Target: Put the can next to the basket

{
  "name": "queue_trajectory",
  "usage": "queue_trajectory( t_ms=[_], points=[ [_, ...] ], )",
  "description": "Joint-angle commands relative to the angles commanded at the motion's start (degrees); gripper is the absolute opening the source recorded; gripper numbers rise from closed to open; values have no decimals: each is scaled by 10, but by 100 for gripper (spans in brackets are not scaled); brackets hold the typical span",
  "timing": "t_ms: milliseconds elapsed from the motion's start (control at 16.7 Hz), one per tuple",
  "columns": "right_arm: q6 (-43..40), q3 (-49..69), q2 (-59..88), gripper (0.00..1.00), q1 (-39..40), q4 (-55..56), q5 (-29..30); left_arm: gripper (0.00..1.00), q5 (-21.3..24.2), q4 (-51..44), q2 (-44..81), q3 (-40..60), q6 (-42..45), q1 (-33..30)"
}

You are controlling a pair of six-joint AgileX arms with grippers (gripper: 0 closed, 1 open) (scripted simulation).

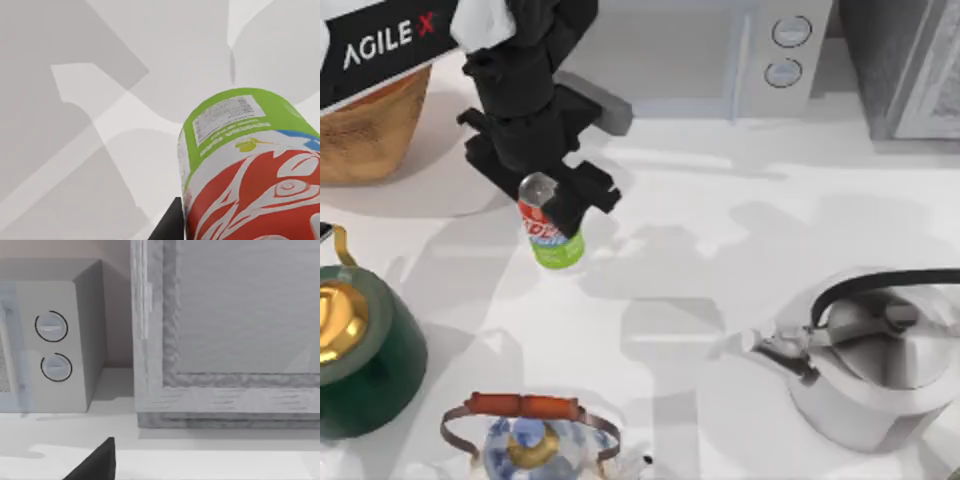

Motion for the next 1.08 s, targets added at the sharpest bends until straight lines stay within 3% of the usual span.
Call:
queue_trajectory(
  t_ms=[300, 660, 840, 1080],
  points=[
    [0, 0, 0, 100, 0, 0, 0, 0, 25, -20, -82, -50, 57, 206],
    [0, 0, 0, 100, 0, 0, 0, 0, -9, 31, -90, -118, 87, 437],
    [0, 0, 0, 100, 0, 0, 0, 0, -33, 63, -70, -143, 85, 483],
    [0, 0, 0, 100, 0, 0, 0, 0, -40, 73, -65, -148, 83, 489]
  ],
)
